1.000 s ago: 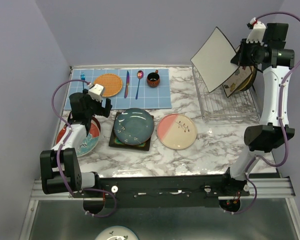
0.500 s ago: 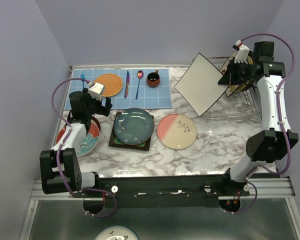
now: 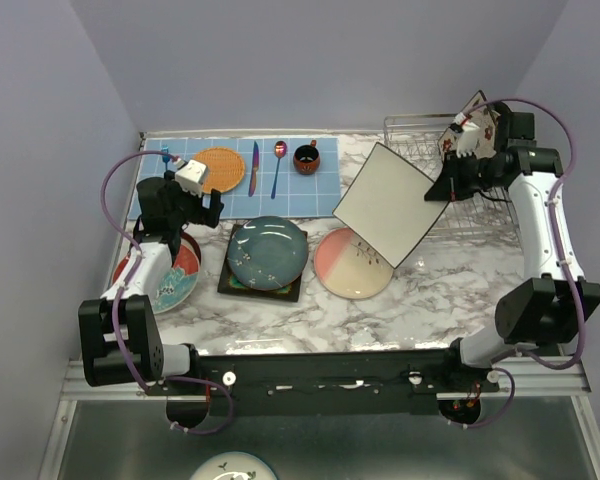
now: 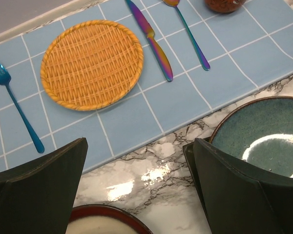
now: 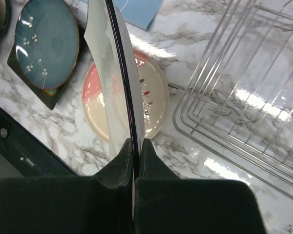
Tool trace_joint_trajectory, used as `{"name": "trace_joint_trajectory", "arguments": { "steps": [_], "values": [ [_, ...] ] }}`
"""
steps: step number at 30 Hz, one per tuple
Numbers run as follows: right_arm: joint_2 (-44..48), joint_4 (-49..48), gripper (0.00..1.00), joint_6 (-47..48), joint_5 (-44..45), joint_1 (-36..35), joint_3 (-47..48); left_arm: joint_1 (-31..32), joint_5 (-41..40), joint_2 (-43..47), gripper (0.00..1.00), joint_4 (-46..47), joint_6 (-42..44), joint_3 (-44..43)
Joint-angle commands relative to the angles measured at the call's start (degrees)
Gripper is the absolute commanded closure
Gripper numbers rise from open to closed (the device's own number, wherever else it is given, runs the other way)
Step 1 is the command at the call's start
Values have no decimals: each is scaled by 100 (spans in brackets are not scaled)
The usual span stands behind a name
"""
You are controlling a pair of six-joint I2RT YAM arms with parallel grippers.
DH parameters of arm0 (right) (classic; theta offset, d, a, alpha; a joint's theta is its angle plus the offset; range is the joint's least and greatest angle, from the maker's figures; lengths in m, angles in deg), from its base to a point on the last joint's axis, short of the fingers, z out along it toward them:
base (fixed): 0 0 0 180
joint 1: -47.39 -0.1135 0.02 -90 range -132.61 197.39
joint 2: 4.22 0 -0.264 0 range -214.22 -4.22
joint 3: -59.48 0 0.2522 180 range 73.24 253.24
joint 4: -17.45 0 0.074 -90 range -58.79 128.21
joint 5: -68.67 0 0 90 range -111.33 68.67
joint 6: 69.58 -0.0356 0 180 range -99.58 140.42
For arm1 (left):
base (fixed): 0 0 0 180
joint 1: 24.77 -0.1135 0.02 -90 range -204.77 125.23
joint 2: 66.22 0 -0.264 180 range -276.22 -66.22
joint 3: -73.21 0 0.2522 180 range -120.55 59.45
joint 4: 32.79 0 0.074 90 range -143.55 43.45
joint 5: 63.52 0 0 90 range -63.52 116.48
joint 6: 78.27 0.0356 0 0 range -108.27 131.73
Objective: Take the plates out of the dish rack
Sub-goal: Unload the plate from the dish rack, then place the plate at the center of the board.
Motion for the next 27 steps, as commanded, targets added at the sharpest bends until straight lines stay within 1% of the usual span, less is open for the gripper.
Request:
{"name": "trace_joint_trajectory", "arguments": {
  "steps": [1, 10, 15, 23, 27],
  "values": [
    [-137, -304, 99, 102, -989, -320, 11, 18, 70, -101, 1, 35, -23, -75],
    [-1050, -357, 99, 58, -1260, -1023, 406, 9, -123, -232, 1, 88, 65, -206],
    [-1517, -304, 99, 93, -1472, -1322, 863, -35, -299, -311, 1, 334, -102, -250],
    [-2194, -278, 99, 199, -1849, -1823, 1373, -149, -414, -461, 1, 334, -172, -505],
    [-2676, -330, 99, 155, -2043, -2078, 1698, -193, -422, -557, 1, 282, -181, -620]
  ]
}}
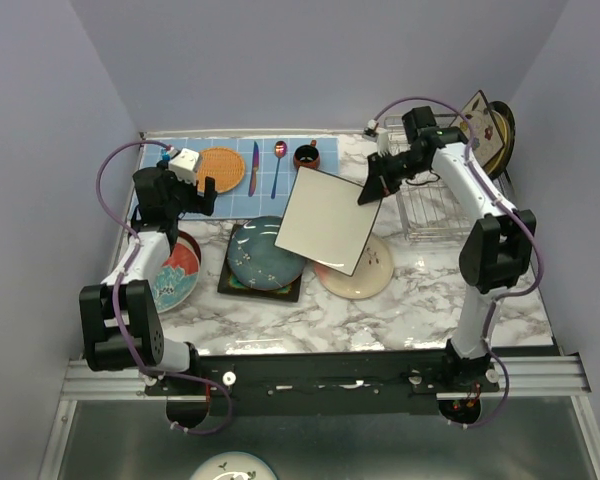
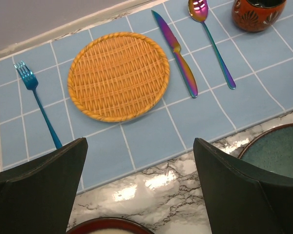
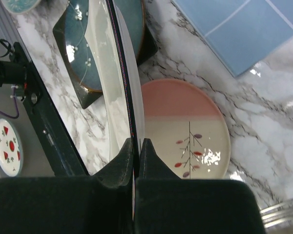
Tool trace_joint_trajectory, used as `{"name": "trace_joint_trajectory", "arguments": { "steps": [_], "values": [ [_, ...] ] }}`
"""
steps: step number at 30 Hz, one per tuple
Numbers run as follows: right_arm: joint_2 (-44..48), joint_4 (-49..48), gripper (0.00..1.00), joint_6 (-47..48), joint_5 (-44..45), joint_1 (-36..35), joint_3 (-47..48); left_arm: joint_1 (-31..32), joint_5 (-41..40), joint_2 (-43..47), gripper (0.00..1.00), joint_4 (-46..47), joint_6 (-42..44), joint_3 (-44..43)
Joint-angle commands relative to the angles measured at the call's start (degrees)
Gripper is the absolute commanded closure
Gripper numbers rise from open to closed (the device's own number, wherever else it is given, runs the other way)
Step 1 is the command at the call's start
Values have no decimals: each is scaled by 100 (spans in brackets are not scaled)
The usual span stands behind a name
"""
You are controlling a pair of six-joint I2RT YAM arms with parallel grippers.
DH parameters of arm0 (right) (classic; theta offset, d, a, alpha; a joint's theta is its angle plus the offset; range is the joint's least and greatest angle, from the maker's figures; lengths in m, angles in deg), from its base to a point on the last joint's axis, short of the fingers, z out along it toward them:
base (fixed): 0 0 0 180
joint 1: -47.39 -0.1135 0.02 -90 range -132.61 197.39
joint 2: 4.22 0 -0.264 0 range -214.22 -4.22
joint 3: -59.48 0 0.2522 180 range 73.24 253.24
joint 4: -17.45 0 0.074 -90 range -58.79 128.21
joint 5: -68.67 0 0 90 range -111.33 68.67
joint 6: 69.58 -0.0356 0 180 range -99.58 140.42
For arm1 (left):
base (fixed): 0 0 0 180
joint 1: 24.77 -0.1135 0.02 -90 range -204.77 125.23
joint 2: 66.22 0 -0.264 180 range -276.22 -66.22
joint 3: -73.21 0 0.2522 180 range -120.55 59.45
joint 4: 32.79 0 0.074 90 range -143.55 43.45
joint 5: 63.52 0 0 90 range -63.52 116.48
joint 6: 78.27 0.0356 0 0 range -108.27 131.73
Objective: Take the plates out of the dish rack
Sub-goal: Place the plate at the center of the board.
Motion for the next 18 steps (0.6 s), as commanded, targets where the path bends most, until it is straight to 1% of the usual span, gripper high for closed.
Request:
{"name": "trace_joint_trajectory", "arguments": {
  "steps": [1, 4, 9, 18],
  "values": [
    [-397, -197, 99, -168, -1169, -336, 577, -66, -158, -129, 1, 91, -35, -209],
    [-801, -145, 99, -230, -1318, -486, 920, -66, -219, -173, 1, 91, -17, -270],
    [-1206, -144, 99, -283, -1503, -645, 1420, -75, -255, -261, 1, 39, 35, -358],
    [-1830, -144, 99, -388, -1916, -917, 1905, -84, -333, -358, 1, 30, 132, -393]
  ]
}}
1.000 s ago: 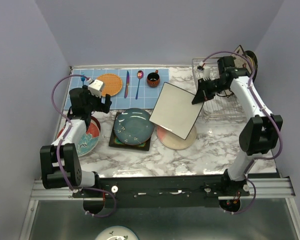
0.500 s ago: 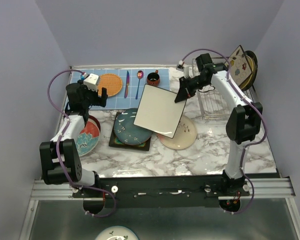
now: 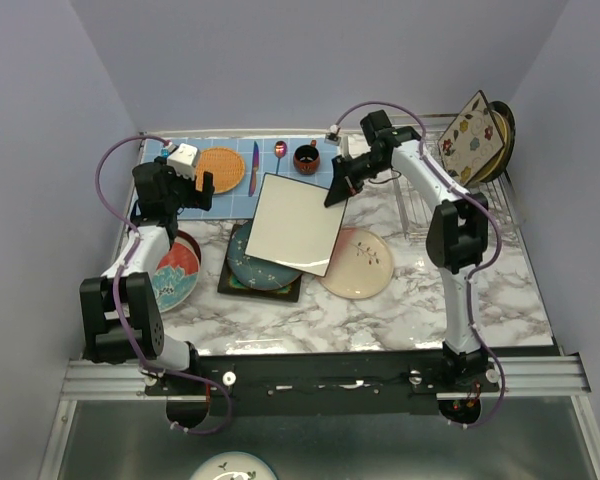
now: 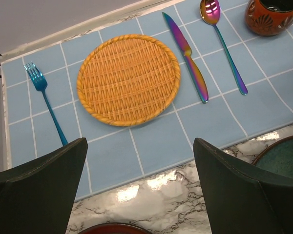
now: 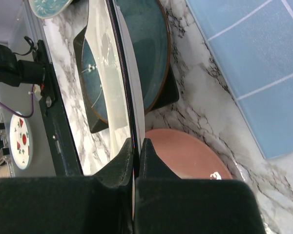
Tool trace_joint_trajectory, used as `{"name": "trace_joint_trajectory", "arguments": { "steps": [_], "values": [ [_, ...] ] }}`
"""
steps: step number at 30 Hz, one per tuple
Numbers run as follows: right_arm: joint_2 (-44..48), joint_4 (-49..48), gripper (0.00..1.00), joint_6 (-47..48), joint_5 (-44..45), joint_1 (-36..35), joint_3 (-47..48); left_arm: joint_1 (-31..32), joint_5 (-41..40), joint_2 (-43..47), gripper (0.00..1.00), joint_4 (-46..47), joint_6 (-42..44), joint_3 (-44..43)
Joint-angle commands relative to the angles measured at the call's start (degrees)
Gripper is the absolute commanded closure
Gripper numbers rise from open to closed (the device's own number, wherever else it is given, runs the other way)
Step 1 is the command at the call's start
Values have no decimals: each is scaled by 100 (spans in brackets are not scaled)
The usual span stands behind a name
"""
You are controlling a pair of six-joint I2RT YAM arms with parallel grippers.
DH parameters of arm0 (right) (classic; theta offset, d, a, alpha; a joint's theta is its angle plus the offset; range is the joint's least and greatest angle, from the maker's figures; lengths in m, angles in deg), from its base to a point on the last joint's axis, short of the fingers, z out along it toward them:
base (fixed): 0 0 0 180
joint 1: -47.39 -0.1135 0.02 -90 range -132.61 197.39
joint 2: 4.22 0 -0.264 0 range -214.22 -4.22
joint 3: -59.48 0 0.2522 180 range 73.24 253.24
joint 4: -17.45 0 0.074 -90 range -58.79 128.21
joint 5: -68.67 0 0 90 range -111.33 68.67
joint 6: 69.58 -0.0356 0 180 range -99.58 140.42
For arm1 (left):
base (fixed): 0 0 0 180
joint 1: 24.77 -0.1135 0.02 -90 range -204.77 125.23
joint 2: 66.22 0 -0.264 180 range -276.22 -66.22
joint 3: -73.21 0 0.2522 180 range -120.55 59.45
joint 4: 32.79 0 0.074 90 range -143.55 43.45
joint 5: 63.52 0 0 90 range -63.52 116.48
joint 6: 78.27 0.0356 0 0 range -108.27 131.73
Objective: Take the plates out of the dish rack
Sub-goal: Place the plate at the center of the board.
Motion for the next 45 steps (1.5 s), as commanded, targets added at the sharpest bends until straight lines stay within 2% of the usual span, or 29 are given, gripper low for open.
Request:
{"name": "trace_joint_trajectory", "arguments": {
  "steps": [1, 11, 20, 25, 45],
  "values": [
    [-163, -75, 99, -332, -1265, -172, 473, -27, -172, -106, 1, 19, 123, -116],
    [-690, -505, 99, -859, -2003, -471, 649, -27, -304, -186, 1, 186, 168, 25],
    [-823, -989, 99, -1210, -1977, -638, 605, -27, -374, -177, 1, 212, 203, 42],
    [-990, -954, 99, -1281, -2003, -664, 834, -27, -383, -142, 1, 195, 264, 60],
    [-1087, -1015, 99, -1439, -1916, -840, 632, -36, -392, -115, 1, 397, 370, 148]
  ]
}}
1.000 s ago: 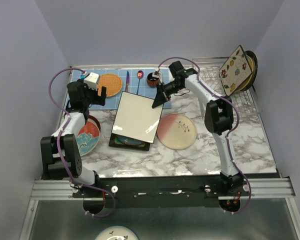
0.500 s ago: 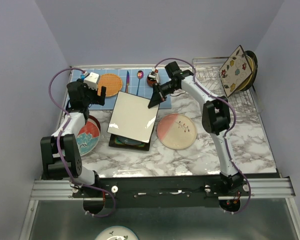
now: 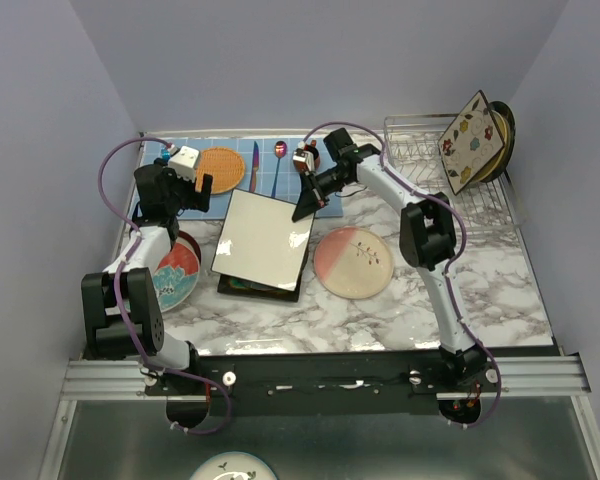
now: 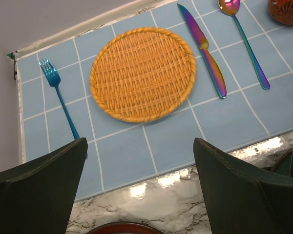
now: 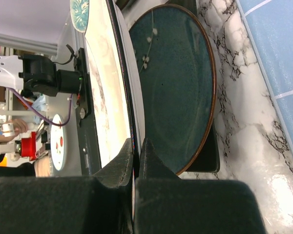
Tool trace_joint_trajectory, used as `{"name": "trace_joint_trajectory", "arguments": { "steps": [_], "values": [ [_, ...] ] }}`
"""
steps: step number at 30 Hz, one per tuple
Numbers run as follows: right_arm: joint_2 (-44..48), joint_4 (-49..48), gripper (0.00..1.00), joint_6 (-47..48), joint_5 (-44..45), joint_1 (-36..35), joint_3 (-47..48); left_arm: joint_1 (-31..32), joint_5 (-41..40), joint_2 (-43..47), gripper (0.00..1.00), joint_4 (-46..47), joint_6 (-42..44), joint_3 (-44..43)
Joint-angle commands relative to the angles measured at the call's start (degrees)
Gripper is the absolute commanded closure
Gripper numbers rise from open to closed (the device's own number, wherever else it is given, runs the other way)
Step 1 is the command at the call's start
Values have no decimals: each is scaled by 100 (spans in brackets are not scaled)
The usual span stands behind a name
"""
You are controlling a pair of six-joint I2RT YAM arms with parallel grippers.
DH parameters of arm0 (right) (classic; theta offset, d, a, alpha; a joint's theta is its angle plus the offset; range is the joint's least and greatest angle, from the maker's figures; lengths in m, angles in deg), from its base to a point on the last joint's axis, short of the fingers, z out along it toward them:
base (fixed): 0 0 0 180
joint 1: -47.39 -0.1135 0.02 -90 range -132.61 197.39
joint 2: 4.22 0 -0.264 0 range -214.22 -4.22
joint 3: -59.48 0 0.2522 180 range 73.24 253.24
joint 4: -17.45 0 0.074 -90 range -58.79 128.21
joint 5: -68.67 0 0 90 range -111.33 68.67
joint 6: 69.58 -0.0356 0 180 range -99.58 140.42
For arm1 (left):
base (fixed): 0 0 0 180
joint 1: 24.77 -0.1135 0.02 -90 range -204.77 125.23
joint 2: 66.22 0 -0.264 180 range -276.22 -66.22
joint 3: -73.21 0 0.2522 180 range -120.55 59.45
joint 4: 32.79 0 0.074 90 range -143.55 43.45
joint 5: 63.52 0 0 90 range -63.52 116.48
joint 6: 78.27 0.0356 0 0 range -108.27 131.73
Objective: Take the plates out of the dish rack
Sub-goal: Place the plate at the center of the board.
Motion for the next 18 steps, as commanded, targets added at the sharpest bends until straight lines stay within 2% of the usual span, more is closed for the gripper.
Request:
{"name": "trace_joint_trajectory", "arguments": {
  "steps": [1, 18],
  "values": [
    [87, -100, 99, -298, -908, -75, 70, -18, -86, 33, 1, 185, 70, 41],
    [8, 32, 99, -202, -873, -110, -36, -18, -59, 86, 1, 115, 149, 23]
  ]
}}
